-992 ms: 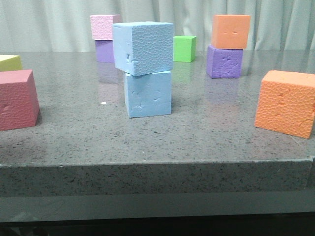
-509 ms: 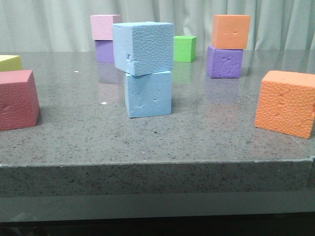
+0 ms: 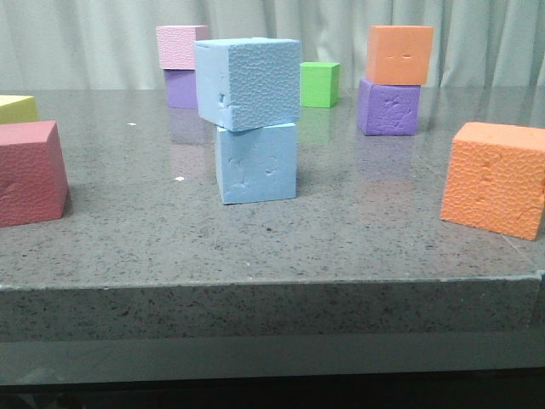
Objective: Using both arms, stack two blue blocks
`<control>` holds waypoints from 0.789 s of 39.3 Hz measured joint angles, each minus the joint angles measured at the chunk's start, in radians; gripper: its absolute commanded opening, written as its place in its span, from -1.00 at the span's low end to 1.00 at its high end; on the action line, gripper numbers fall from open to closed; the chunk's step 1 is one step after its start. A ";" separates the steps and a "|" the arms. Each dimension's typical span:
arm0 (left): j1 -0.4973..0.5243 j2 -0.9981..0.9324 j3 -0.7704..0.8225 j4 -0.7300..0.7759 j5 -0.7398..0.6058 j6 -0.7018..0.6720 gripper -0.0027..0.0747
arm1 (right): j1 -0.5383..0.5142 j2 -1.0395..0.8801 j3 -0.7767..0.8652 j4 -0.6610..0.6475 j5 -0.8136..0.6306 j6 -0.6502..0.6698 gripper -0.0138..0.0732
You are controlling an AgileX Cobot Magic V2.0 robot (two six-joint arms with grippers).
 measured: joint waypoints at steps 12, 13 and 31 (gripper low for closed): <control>0.000 0.000 0.000 0.000 0.000 0.000 -0.98 | 0.000 0.000 0.000 0.000 0.000 0.000 -0.85; 0.000 0.000 0.000 0.000 0.000 0.000 -0.98 | 0.000 0.000 0.000 0.000 0.000 0.000 -0.85; 0.000 -0.007 0.072 0.100 -0.048 -0.144 -0.98 | 0.000 0.000 0.000 0.000 0.000 0.000 -0.85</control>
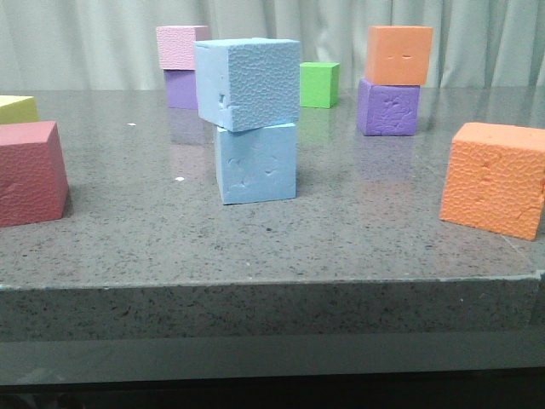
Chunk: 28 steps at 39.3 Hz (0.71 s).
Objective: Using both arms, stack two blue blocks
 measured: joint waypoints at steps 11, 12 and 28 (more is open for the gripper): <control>0.068 -0.125 0.129 0.027 -0.035 -0.032 -0.98 | 0.000 0.000 0.000 0.000 0.000 0.000 -0.85; 0.082 -0.142 0.145 0.027 -0.037 -0.032 -0.98 | 0.000 0.000 0.000 0.000 0.000 0.000 -0.85; 0.424 -0.329 0.322 0.027 -0.049 -0.038 -0.98 | 0.000 0.000 0.000 0.000 0.000 0.000 -0.85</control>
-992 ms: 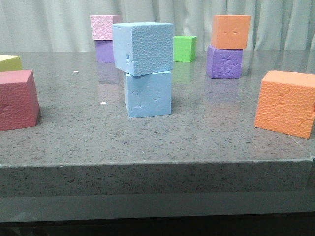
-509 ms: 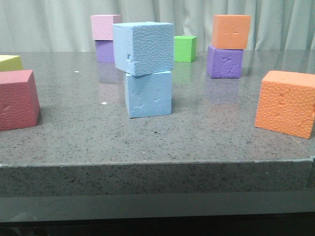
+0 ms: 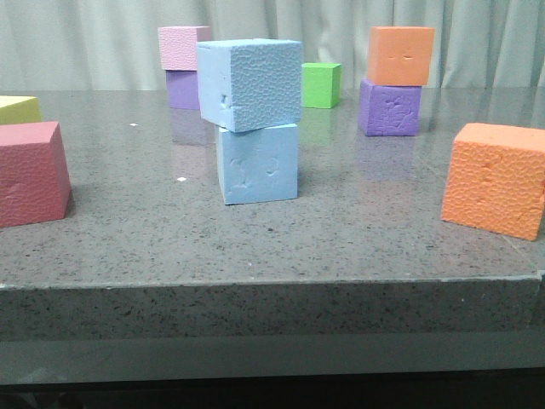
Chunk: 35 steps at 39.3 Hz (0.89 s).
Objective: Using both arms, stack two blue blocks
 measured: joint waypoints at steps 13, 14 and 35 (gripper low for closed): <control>0.220 0.000 0.034 0.000 0.006 0.000 -0.98 | 0.000 0.000 0.000 0.000 0.000 0.000 -0.85; 0.228 0.000 0.034 0.000 0.006 0.000 -0.98 | 0.000 0.000 0.000 0.000 0.000 0.000 -0.85; 0.255 0.000 0.034 0.000 0.006 0.000 -0.98 | 0.000 0.000 0.000 0.000 0.000 0.000 -0.85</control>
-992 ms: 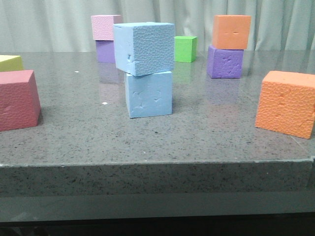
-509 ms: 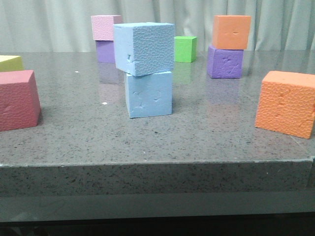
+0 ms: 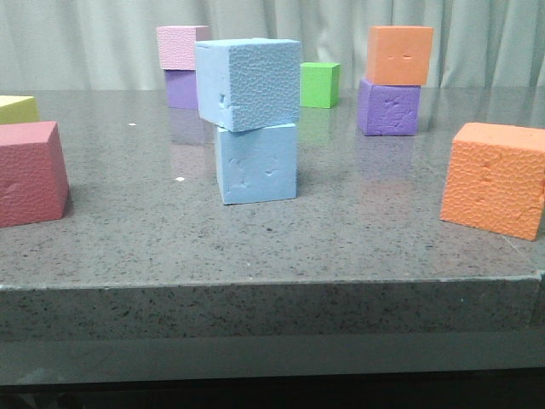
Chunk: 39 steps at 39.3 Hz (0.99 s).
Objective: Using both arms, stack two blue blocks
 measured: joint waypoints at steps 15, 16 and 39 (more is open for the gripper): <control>0.000 0.000 0.000 0.000 0.000 0.000 -0.98 | 0.000 0.000 0.000 0.000 0.000 0.000 -0.85; 0.000 0.000 0.000 0.000 0.000 0.000 -0.98 | 0.000 0.000 0.000 0.000 0.000 0.000 -0.85; 0.000 0.000 0.000 0.000 0.000 0.000 -0.98 | -0.002 -0.083 0.042 0.071 -0.102 -0.274 -0.85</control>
